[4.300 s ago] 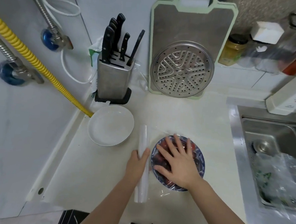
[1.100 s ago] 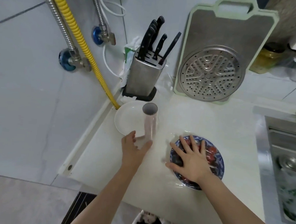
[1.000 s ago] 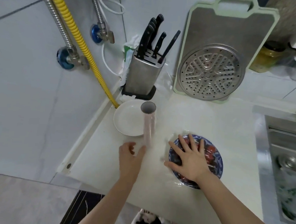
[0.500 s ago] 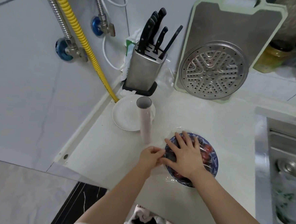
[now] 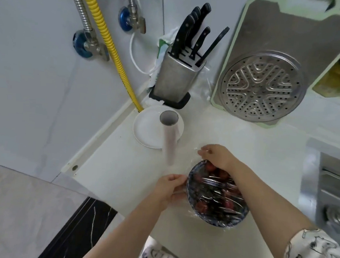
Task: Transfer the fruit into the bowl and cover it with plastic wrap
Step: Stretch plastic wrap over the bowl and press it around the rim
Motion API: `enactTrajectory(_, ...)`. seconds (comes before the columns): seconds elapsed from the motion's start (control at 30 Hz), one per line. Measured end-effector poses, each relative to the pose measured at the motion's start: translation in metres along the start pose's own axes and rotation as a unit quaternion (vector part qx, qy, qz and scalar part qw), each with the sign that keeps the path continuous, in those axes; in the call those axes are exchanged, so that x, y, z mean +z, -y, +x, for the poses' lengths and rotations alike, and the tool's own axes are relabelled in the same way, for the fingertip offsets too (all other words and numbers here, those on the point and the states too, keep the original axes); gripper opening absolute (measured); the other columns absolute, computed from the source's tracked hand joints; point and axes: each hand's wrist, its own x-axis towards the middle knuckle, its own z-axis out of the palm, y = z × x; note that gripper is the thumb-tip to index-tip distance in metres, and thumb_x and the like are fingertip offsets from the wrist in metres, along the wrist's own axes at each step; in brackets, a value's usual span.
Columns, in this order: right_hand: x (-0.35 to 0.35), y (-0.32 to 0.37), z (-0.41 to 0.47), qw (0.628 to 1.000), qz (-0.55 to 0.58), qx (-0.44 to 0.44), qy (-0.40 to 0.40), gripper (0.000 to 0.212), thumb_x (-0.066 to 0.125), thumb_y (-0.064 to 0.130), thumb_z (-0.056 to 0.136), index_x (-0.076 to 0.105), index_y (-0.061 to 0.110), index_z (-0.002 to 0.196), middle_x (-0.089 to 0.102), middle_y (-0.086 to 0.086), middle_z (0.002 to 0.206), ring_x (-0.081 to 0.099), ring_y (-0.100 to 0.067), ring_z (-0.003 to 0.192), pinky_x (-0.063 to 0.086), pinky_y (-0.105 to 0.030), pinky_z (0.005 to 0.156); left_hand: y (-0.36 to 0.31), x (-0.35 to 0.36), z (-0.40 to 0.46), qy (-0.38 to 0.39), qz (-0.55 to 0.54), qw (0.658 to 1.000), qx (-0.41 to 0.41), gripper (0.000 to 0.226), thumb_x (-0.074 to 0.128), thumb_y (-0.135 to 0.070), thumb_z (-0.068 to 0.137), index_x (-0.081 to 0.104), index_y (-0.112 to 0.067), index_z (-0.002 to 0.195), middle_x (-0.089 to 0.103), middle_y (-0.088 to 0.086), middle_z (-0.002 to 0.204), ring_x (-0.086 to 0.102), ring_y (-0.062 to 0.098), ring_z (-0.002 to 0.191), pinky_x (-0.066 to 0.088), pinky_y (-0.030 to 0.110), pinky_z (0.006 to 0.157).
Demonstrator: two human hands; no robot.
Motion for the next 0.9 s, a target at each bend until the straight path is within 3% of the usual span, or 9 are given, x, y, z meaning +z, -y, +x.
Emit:
enactTrajectory(0.1,-0.003,0.003,0.006,0.988,0.154,0.01,0.002,0.012,0.063,0.017,0.087,0.068,0.006,0.084,0.063,-0.002,0.071,0.059,-0.022,0.078,0.045,-0.027,0.07,0.002,0.002,0.0,-0.004,-0.013,1.0,-0.004,0.007,0.061,-0.009,0.091,0.065,-0.004,0.092,0.069,0.006,0.072,0.067,0.013,0.057,0.055,0.024,0.05)
enactTrajectory(0.23,0.004,-0.003,0.015,0.985,0.168,0.032,-0.022,0.023,0.067,0.011,0.082,0.061,0.017,0.061,0.063,-0.002,0.064,0.059,-0.017,0.066,0.045,-0.028,0.072,0.006,0.005,0.001,-0.008,-0.027,1.0,-0.003,0.011,0.059,-0.011,0.092,0.066,-0.003,0.095,0.068,0.009,0.079,0.067,0.016,0.062,0.057,0.027,0.052)
enactTrajectory(0.37,0.006,-0.006,0.02,0.991,0.121,0.052,-0.012,0.004,0.071,0.01,0.078,0.067,0.01,0.076,0.067,-0.012,0.082,0.058,-0.02,0.077,0.046,-0.031,0.071,0.009,0.007,0.001,-0.007,-0.034,0.999,-0.001,0.01,0.061,-0.012,0.091,0.067,-0.004,0.09,0.07,0.007,0.068,0.066,0.016,0.053,0.058,0.029,0.053)
enactTrajectory(0.47,0.003,-0.007,0.023,0.99,0.123,0.066,0.004,0.015,0.074,0.006,0.075,0.063,0.009,0.085,0.061,-0.01,0.084,0.056,-0.022,0.08,0.046,-0.031,0.073,0.01,0.005,0.002,-0.016,-0.034,0.999,0.01,0.008,0.06,-0.006,0.09,0.063,-0.008,0.097,0.067,0.007,0.076,0.063,0.013,0.051,0.057,0.027,0.053)
enactTrajectory(0.57,-0.001,-0.008,0.025,0.989,0.132,0.06,0.016,0.022,0.071,-0.004,0.072,0.057,0.013,0.07,0.056,-0.005,0.072,0.054,-0.022,0.074,0.045,-0.027,0.067,0.01,0.004,0.003,-0.029,-0.054,0.997,0.038,0.023,0.057,0.004,0.088,0.06,-0.015,0.099,0.064,0.01,0.082,0.059,0.014,0.052,0.052,0.024,0.053)
enactTrajectory(0.7,-0.003,-0.005,0.024,0.99,0.111,0.067,0.046,0.028,0.059,-0.009,0.075,0.06,0.015,0.06,0.056,-0.001,0.063,0.05,-0.012,0.059,0.043,-0.019,0.054,0.006,0.009,-0.001,-0.005,-0.034,0.998,0.047,0.019,0.055,0.004,0.091,0.067,-0.011,0.092,0.071,0.004,0.075,0.065,0.011,0.058,0.054,0.022,0.056)
enactTrajectory(0.83,-0.007,-0.01,0.022,0.983,0.131,0.103,0.072,0.013,0.058,-0.002,0.081,0.067,0.005,0.088,0.058,-0.002,0.069,0.052,-0.012,0.061,0.044,-0.019,0.053,0.006,0.008,-0.005,0.015,-0.011,0.999,0.031,0.02,0.054,-0.002,0.093,0.071,-0.012,0.091,0.072,-0.002,0.066,0.064,0.008,0.054,0.052,0.021,0.056)
enactTrajectory(0.9,-0.01,-0.015,0.021,0.974,0.158,0.133,0.09,0.025,0.063,-0.002,0.079,0.064,-0.002,0.104,0.06,-0.01,0.075,0.055,-0.018,0.062,0.046,-0.024,0.058,0.007,0.008,-0.006,0.018,-0.001,1.0,0.023,0.019,0.054,-0.002,0.092,0.071,-0.011,0.09,0.071,-0.002,0.064,0.063,0.007,0.052,0.051,0.02,0.054)
